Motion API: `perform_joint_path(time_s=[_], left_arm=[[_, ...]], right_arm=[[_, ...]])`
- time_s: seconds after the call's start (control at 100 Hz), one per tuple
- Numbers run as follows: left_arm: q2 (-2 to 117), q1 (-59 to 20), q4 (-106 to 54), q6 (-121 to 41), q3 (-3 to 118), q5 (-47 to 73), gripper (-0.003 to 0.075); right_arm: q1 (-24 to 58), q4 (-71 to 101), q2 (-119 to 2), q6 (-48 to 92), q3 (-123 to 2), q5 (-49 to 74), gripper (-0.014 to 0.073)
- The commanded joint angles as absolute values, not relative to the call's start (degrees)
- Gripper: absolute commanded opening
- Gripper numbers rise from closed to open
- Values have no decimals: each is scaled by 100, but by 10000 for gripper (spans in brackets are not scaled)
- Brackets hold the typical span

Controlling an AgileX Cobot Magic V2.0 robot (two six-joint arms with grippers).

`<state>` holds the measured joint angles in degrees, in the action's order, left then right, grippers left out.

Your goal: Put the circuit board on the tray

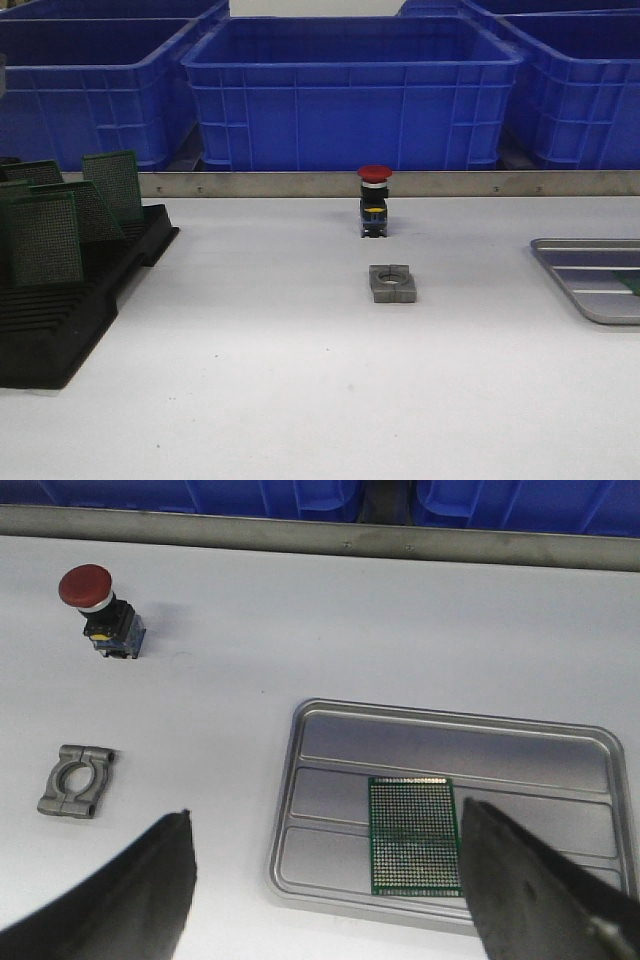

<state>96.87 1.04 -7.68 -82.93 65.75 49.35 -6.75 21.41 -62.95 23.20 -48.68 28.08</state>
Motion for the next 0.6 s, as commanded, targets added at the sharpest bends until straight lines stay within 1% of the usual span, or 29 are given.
perform_joint_path(time_s=[0.0,0.11,0.33,0.59], left_arm=[[9487,109,-847,-8145,6721,4640,-20],[9425,109,-718,-8145,6734,4784,-20],[9084,109,-765,-8108,7021,5951,-20],[8613,109,-2307,-8134,7319,6587,-20]], right_arm=[[-698,2236,-6157,2315,-5017,2458,561],[-698,2245,-6157,2309,-5017,2465,561],[-698,2270,-6157,2309,-5017,2396,561],[-653,2274,-6157,2309,-5017,2564,561]])
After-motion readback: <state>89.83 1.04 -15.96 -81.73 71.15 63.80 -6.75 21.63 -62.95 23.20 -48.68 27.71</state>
